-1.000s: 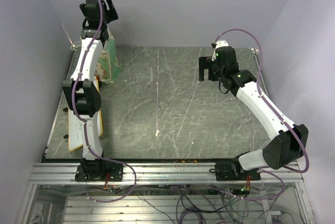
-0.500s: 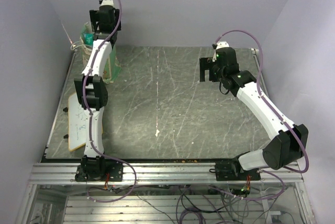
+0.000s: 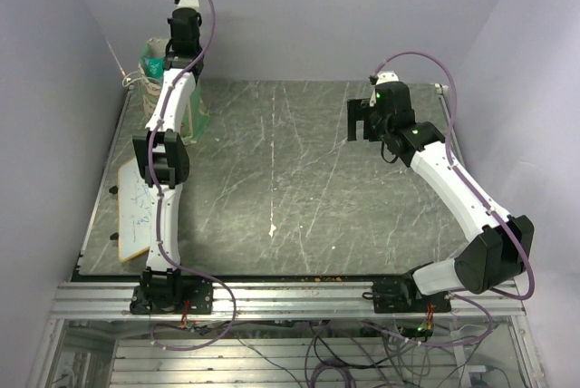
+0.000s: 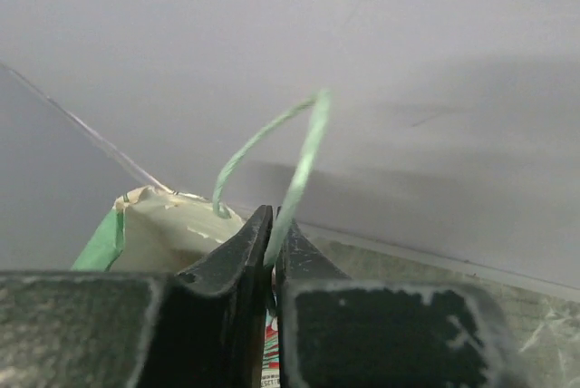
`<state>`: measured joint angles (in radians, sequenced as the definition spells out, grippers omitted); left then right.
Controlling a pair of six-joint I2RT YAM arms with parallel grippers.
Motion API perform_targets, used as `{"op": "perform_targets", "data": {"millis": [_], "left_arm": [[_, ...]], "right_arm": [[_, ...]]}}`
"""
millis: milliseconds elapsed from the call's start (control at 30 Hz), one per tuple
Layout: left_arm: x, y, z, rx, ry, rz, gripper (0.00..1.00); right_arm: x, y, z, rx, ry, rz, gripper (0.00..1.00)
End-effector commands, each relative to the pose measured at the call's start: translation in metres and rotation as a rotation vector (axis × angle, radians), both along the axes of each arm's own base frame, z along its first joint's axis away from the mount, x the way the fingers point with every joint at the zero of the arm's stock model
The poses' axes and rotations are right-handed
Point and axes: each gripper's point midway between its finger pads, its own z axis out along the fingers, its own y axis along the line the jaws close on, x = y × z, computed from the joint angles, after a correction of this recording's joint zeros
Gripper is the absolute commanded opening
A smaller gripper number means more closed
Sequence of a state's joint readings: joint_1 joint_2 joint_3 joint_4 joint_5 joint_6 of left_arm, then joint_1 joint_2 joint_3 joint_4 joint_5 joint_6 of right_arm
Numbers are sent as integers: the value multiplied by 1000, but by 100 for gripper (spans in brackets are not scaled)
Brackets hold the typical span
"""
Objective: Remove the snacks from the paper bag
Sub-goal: Move the paper bag to the center of the board.
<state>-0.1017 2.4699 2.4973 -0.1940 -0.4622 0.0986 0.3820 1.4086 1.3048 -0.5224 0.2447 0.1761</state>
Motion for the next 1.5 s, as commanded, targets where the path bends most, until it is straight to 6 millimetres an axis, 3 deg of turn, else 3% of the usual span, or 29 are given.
{"op": "perform_targets", "data": {"millis": [0, 167, 433, 600, 767, 1000, 1200, 1467], "left_arm": [[1, -13, 57, -59, -145, -91, 10], [-6, -27, 91, -233, -235, -202, 7], [-19, -55, 113, -403, -263, -315, 7], [-30, -87, 112, -496, -227, -421, 7], [-49, -132, 101, -548, -133, -511, 7], [-88, -175, 100, -577, -46, -585, 7], [-128, -201, 82, -574, 94, -647, 7], [-203, -243, 84, -752, 252, -738, 7]], "right_arm": [[3, -1, 7, 9, -20, -7, 100], [4, 3, 9, 24, -19, 12, 100], [4, 10, 8, 41, -11, 42, 100], [2, 12, 8, 51, -10, 53, 100], [1, 15, 9, 71, -6, 64, 100], [-8, 22, 9, 112, 18, 91, 100], [-16, 27, 8, 151, 58, 95, 100], [-26, 47, 4, 254, 149, 133, 100]]}}
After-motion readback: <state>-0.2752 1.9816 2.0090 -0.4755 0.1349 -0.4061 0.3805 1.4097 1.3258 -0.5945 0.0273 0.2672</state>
